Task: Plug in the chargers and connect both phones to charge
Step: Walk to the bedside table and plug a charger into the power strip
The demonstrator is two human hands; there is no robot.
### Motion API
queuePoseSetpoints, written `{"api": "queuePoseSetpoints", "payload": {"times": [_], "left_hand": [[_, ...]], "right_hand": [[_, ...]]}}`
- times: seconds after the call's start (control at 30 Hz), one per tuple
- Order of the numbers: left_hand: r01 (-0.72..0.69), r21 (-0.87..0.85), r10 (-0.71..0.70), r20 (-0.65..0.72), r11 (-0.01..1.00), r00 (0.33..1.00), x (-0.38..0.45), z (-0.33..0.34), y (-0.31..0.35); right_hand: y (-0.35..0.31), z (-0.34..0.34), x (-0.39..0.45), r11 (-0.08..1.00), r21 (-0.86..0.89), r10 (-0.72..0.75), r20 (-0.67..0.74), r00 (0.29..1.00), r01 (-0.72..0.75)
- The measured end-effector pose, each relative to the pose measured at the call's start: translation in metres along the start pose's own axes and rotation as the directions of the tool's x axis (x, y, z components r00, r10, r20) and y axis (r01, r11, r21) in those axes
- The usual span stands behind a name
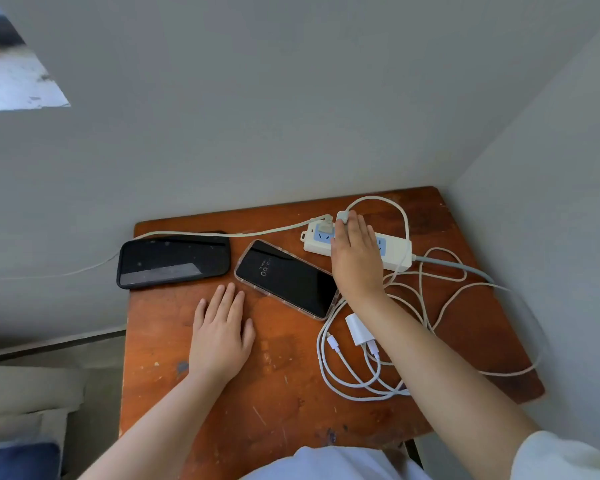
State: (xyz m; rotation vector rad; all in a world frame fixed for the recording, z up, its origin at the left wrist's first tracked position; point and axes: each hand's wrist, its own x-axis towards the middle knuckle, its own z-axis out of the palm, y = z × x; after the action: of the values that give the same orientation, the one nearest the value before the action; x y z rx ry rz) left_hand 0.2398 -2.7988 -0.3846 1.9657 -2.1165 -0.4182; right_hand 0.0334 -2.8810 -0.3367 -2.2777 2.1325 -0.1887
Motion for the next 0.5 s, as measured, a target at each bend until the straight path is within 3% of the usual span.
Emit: {"api": "queuePoseSetpoints", "payload": {"times": [0.23, 0.5], "left_hand": [[-0.001, 0.003, 0.001, -0.002, 1.000, 1.000, 0.000, -0.001, 0.001], [0.009, 0.027, -0.009, 0.009, 1.000, 1.000, 0.000, 0.001, -0.001]], "right_hand": [[0.005, -0.003, 0.003, 0.998, -0.031, -0.047, 0.080, 0.996, 0.050], [0.011, 0.001, -0.004, 1.000, -0.010, -0.007, 0.099, 0.995, 0.008]]}}
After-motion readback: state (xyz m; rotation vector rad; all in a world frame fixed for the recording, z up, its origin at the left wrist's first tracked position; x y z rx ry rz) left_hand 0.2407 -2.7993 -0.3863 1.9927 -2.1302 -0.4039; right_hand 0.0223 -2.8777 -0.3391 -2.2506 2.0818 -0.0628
